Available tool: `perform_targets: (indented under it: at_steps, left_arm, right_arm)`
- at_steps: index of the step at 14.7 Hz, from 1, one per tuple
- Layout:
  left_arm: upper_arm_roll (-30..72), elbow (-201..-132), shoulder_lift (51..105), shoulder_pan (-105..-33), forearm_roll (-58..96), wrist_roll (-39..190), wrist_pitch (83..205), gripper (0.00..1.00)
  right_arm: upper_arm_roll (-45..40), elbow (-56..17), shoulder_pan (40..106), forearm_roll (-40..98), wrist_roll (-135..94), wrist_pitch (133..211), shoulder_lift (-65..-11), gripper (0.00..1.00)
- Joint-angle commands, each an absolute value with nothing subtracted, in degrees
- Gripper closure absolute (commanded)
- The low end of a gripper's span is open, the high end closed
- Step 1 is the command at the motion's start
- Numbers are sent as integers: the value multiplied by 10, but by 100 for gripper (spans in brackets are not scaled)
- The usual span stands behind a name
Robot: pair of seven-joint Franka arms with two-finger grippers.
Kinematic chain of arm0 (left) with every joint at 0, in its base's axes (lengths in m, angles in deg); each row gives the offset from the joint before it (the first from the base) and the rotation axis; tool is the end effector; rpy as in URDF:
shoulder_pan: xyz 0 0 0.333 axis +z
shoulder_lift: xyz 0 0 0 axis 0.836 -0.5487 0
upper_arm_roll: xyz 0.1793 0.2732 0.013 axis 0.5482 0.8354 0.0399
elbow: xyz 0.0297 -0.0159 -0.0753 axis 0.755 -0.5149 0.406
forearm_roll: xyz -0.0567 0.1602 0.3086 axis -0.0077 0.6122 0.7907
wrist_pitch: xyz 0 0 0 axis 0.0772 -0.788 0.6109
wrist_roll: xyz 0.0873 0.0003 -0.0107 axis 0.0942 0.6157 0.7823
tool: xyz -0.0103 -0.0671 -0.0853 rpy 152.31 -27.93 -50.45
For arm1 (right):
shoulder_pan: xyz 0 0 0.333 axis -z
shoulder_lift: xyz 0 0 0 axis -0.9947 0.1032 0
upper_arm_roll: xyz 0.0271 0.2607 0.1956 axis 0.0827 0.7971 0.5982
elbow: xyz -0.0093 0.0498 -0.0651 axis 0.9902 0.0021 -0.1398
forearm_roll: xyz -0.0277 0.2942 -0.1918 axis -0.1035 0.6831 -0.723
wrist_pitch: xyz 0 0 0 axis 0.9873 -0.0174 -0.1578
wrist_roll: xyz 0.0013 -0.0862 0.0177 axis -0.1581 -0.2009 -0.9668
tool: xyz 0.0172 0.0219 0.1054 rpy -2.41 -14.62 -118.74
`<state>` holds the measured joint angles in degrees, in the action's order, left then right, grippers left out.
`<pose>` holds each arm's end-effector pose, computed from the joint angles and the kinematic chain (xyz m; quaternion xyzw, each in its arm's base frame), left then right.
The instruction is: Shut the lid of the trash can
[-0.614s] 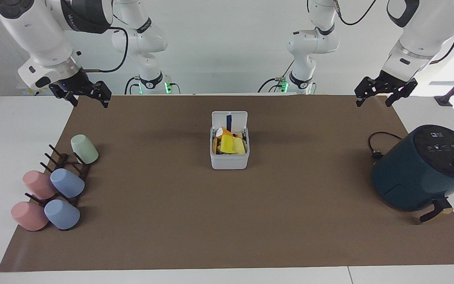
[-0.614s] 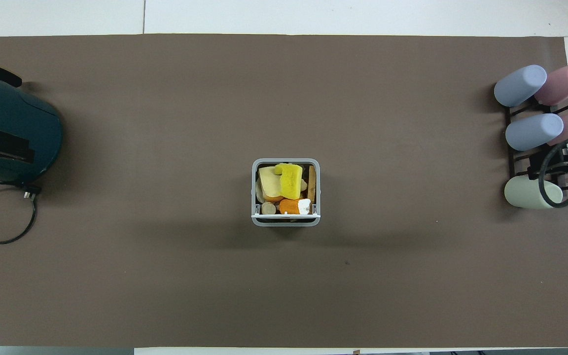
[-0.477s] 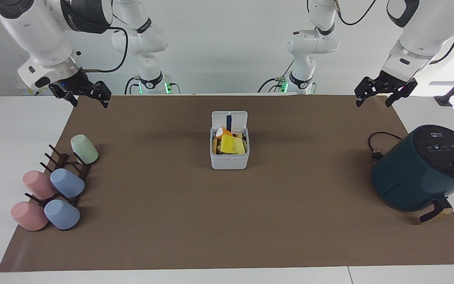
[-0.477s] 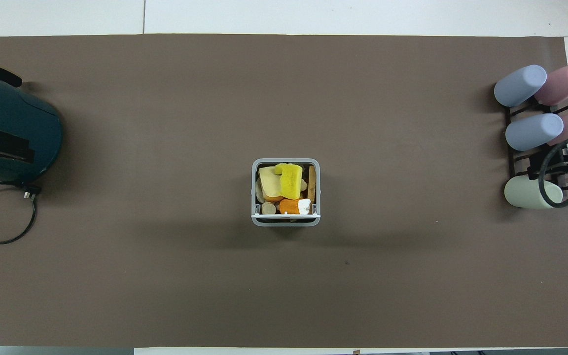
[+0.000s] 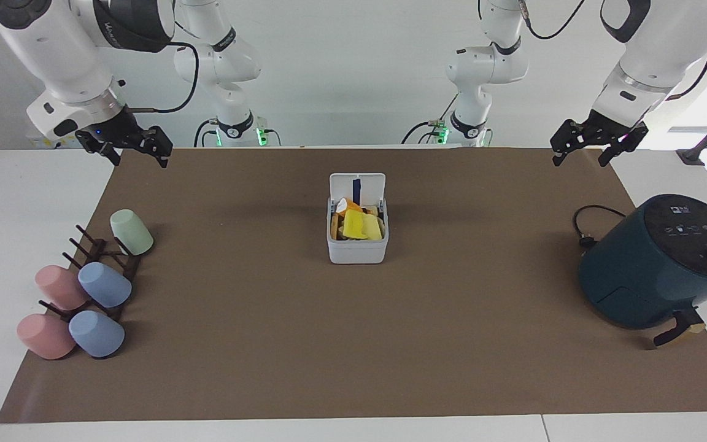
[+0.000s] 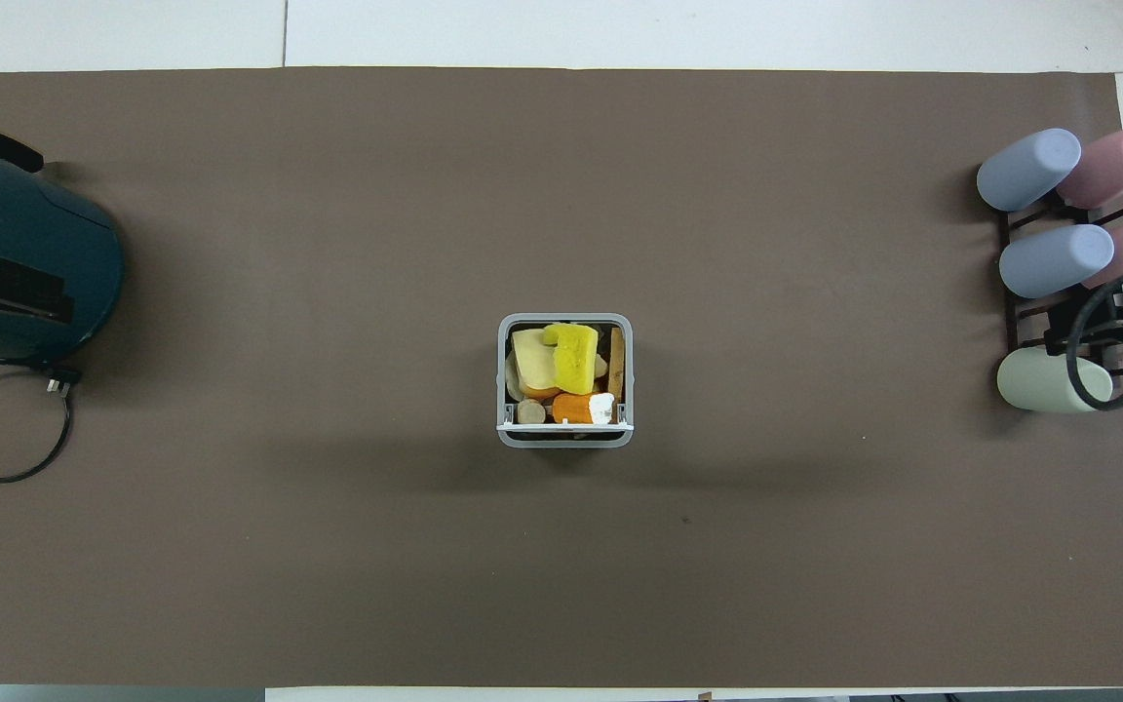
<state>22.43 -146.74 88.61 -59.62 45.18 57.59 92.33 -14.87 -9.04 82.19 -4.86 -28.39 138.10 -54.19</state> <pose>0.5002 -0.0378 0.6411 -0.9980 0.0598 0.0172 0.0056 0.4920 -0.0325 0.6098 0.9964 -0.0215 -0.0772 0.0260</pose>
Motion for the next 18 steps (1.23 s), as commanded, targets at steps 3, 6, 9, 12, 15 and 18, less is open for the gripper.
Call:
perform_targets:
  at_steps: [3, 6, 9, 12, 15, 18]
  left_arm:
    - [220, -1512, 915, -687, 462, 605, 948, 15]
    - [219, -1562, 942, -773, 461, 680, 968, 100]
    - [218, -1645, 983, -861, 461, 763, 1060, 100]
    - [217, -1689, 992, -947, 459, 852, 1101, 100]
    - [217, -1737, 986, -999, 458, 893, 1183, 100]
    - [217, -1761, 965, -1025, 457, 918, 1270, 100]
  right_arm:
    - [-150, -100, 826, -36, -271, 1387, -549, 0]
    - [-150, -100, 826, -36, -271, 1387, -549, 0]
    - [-150, -100, 826, -36, -271, 1387, -548, 0]
    - [-150, -100, 826, -36, -271, 1387, -549, 0]
    - [-150, -100, 826, -36, -271, 1387, -549, 0]
    - [-150, -100, 826, -36, -271, 1387, -548, 0]
